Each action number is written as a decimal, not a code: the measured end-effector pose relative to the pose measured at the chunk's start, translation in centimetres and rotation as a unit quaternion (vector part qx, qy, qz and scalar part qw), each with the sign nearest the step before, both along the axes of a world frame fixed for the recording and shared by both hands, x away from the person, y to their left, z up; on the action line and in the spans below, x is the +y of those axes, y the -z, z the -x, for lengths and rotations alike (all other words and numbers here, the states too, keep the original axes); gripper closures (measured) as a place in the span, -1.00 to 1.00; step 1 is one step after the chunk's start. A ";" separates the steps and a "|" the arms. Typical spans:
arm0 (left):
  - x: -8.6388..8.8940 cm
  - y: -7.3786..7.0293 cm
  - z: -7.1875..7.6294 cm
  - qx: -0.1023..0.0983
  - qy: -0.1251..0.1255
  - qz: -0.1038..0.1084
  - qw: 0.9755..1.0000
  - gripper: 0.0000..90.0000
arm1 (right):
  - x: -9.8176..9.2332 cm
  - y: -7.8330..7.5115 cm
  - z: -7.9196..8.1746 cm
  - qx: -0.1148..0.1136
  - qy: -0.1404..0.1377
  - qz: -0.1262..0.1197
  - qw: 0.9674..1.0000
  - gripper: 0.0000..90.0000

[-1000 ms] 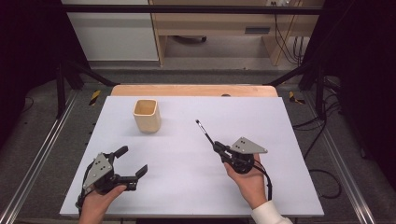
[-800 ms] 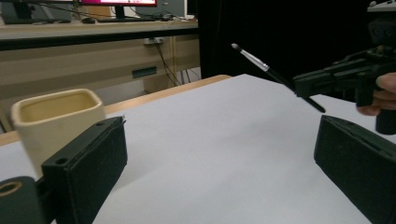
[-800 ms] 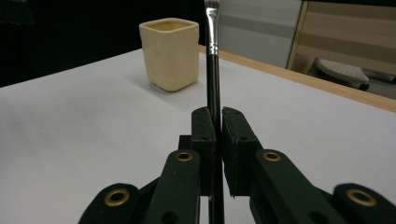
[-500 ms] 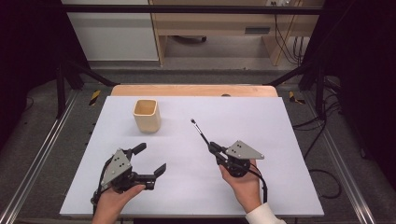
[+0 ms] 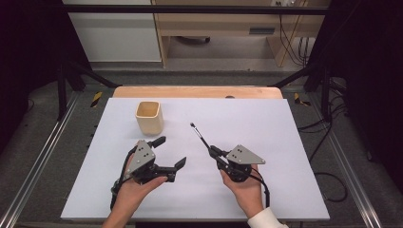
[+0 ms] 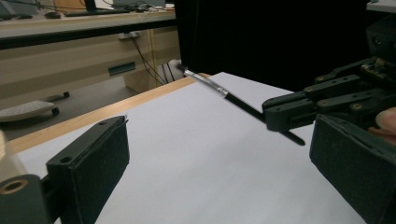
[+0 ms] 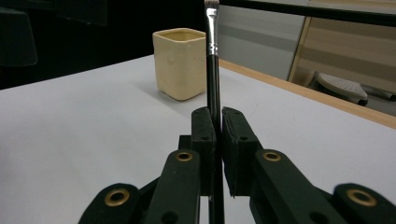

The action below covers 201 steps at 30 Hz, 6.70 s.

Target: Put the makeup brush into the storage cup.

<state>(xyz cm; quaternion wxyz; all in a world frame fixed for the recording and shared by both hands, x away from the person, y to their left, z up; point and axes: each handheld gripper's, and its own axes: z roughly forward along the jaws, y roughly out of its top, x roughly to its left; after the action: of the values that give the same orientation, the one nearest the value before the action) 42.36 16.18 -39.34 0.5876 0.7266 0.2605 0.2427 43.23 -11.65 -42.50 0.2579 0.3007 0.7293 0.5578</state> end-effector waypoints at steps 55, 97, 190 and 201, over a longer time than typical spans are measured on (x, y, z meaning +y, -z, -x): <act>-2.0 1.3 -3.7 0.109 -0.014 0.080 0.991 -0.11 | 3.5 0.4 0.8 -0.023 -0.034 0.014 0.999 0.86; -3.0 1.1 -2.5 0.098 0.016 0.073 0.992 0.85 | 4.0 1.2 0.2 0.003 -0.052 0.034 0.998 0.69; 8.1 -8.3 -9.7 0.029 -0.160 0.027 0.986 0.85 | -9.6 3.2 0.2 0.028 0.099 0.010 0.995 -0.87; 8.0 -8.6 -10.4 0.022 -0.167 0.025 0.985 0.85 | -10.8 3.0 0.8 0.015 0.097 0.001 0.995 -0.86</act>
<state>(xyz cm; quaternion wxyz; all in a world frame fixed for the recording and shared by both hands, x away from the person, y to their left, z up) 52.76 24.21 -30.72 0.5511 0.6629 0.3972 0.3149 42.46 -22.44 -45.55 0.3002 0.3784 0.7006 0.5251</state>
